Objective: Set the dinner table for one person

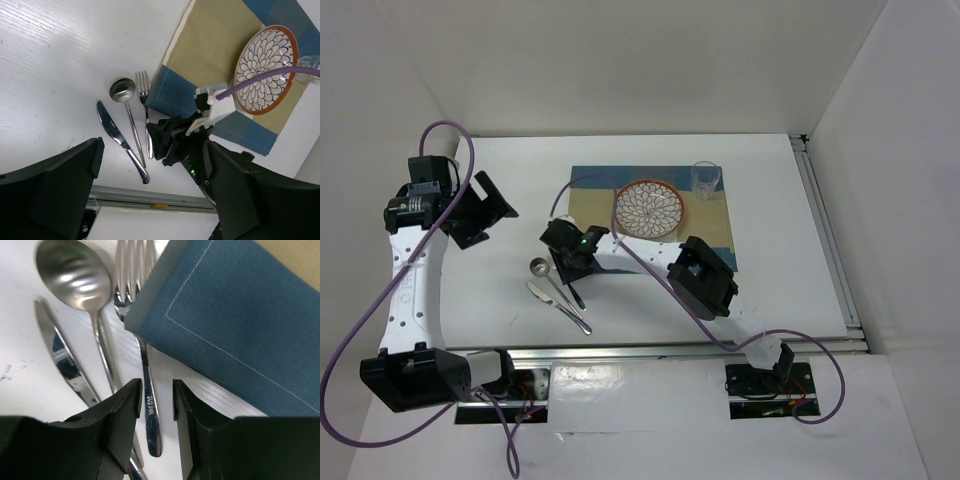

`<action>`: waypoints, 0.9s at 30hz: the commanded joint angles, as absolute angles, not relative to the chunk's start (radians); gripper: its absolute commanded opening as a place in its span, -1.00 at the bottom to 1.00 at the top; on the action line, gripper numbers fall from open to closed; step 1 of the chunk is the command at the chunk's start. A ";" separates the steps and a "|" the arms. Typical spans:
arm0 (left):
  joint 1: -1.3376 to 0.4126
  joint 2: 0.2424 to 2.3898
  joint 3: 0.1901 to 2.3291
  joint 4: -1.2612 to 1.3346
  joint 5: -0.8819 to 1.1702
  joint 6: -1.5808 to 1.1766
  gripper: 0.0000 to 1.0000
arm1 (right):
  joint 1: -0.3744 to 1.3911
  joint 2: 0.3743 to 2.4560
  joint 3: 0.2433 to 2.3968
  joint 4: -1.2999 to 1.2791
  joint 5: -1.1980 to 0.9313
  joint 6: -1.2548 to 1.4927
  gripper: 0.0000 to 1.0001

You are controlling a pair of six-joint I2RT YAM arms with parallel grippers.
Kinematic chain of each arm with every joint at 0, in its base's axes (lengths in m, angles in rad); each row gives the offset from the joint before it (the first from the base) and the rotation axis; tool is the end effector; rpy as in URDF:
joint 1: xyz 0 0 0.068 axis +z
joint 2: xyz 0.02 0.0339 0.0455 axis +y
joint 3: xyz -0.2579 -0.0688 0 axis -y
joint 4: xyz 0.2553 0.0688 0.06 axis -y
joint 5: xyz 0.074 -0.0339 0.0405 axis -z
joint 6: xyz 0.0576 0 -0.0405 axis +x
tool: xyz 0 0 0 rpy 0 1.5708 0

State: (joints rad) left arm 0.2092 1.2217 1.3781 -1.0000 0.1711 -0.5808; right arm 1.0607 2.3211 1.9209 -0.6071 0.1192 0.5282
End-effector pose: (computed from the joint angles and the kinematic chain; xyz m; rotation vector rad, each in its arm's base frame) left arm 0.2579 0.0447 0.3572 -0.8624 2.2747 -0.3758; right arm 0.2620 0.4543 0.1470 -0.6484 2.5500 0.4333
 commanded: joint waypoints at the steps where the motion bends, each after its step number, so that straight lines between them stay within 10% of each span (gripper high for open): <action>1: 0.218 1.221 1.390 -0.979 0.213 -0.569 1.00 | 1.086 2.361 1.911 -0.603 0.168 0.525 -0.18; 27: 0.218 1.163 1.292 -0.911 0.287 -0.569 0.98 | 1.115 2.298 1.847 -0.729 0.287 0.561 -0.27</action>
State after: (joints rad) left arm 0.2131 1.1847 1.2984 -0.9512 0.2596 -0.5793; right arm 1.1103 2.3234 1.8885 -0.6331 0.2974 0.5785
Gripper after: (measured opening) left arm 0.993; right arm 0.370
